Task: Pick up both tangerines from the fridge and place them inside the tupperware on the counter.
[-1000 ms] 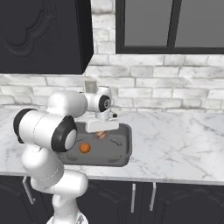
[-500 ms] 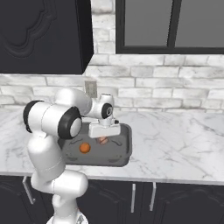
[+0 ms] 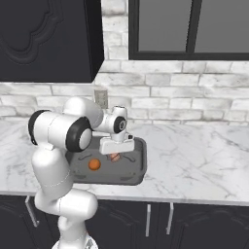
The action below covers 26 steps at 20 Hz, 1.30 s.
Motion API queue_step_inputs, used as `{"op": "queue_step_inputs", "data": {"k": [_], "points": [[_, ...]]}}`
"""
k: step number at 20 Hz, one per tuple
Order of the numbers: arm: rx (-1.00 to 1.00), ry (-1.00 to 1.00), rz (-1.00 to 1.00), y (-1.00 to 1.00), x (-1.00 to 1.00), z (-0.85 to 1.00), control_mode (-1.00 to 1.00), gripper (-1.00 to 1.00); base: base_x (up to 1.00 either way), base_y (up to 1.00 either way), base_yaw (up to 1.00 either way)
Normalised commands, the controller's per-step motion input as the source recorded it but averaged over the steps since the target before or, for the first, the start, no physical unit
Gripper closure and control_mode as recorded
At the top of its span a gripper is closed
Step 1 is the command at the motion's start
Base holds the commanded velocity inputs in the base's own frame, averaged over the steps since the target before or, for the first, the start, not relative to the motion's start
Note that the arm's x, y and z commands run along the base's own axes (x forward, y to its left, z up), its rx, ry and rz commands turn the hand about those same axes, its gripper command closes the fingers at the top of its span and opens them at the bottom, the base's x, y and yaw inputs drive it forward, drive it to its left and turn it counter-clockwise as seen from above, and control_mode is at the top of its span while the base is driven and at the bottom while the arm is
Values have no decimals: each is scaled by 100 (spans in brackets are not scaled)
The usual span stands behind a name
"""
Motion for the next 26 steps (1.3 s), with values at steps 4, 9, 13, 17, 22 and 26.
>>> {"op": "queue_step_inputs", "data": {"k": [4,9,13,17,22,26], "points": [[0,-6,0,0,-19,-6,-100,-100,0,0,0],[0,-3,-8,0,-34,1,-100,-100,0,0,0],[0,-5,-19,0,-35,20,-100,-100,0,0,0],[0,-9,-22,0,-32,34,-100,-100,0,0,0],[0,-17,-31,0,-29,38,-100,-100,0,0,0],[0,-23,-31,0,-41,43,-100,-100,0,0,0]]}}
